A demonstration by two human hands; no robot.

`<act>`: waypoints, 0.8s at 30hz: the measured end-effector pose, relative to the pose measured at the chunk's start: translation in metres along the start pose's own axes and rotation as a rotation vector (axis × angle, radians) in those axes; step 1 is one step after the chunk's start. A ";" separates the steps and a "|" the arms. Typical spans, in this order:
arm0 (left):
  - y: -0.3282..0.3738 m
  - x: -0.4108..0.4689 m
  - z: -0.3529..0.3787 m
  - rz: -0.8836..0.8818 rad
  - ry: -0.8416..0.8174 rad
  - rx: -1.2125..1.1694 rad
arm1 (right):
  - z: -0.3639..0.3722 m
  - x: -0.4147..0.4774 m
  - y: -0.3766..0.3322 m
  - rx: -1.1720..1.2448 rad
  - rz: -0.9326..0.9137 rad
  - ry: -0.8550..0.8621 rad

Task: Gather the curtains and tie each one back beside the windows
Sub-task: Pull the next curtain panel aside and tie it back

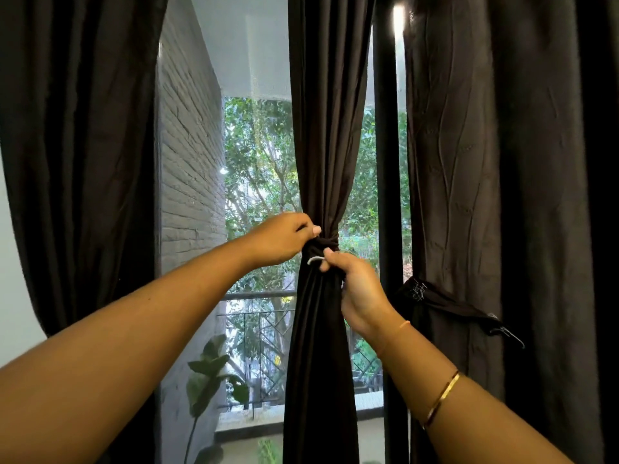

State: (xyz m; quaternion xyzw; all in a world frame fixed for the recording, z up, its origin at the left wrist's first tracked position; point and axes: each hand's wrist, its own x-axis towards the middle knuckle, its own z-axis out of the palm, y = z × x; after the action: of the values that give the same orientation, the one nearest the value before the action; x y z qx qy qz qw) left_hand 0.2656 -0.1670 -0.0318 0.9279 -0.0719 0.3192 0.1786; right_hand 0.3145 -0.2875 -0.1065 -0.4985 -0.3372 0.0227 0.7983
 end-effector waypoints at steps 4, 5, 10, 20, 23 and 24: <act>-0.005 -0.003 0.008 -0.023 0.079 -0.127 | -0.007 -0.002 0.001 0.095 0.044 0.063; -0.005 -0.003 0.011 -0.023 0.096 -0.150 | -0.006 -0.002 0.002 0.036 -0.040 0.133; -0.003 0.001 0.018 -0.084 0.174 -0.224 | -0.004 0.002 0.000 -0.373 -0.490 0.290; -0.014 0.004 0.018 -0.159 0.174 -0.644 | -0.016 0.022 -0.016 -1.367 -0.626 0.181; -0.019 0.002 0.013 -0.110 0.178 -0.701 | -0.016 0.019 -0.029 -1.416 -0.677 0.154; -0.019 0.002 0.012 -0.096 0.198 -0.704 | -0.015 0.019 -0.033 -1.442 -0.695 0.132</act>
State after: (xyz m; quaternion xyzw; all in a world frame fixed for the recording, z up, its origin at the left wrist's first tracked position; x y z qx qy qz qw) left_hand 0.2792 -0.1543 -0.0449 0.7767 -0.1158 0.3545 0.5077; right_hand 0.3277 -0.3089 -0.0744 -0.7583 -0.3568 -0.4801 0.2592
